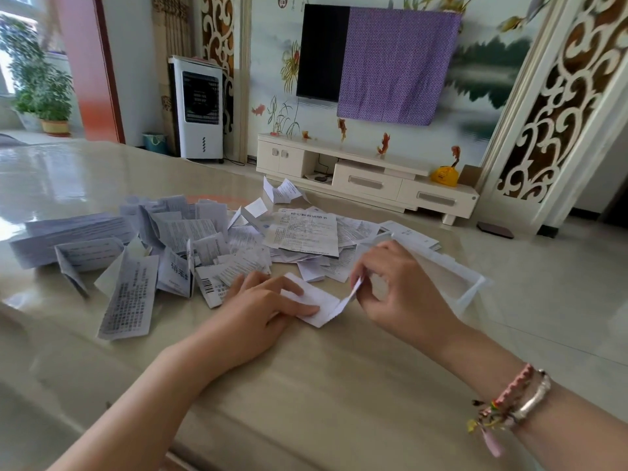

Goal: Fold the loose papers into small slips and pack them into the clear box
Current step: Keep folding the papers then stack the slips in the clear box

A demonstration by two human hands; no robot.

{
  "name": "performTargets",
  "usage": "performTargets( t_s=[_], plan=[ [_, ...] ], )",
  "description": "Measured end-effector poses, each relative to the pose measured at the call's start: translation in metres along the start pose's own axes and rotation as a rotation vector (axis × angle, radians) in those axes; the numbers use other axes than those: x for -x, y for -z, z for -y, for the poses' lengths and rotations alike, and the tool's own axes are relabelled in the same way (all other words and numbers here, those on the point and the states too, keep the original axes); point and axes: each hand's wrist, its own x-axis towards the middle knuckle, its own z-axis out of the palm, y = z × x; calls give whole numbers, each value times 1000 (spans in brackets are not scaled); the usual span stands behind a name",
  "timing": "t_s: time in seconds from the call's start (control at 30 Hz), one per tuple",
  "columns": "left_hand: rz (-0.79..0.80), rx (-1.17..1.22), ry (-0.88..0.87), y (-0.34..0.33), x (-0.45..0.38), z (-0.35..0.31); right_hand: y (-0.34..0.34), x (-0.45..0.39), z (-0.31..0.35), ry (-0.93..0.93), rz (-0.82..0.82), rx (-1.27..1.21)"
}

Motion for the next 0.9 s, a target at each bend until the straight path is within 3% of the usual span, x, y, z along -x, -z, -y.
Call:
performTargets(
  t_s=[0.13,0.23,0.37,0.53,0.9],
  plan=[
    [72,36,22,4,-1,-3,-14,-10,13,-18,-30,-115],
    [108,97,16,7,-1,-4,-31,-15,10,-65,66,-61],
    [-61,281,58,6,-4,4,-52,-14,2,-149,234,2],
    [-229,186,216,2,-4,10,-61,-8,1,-152,252,27],
    [-156,3,214,-1,-5,4,-66,-7,3,-232,248,53]
  ],
)
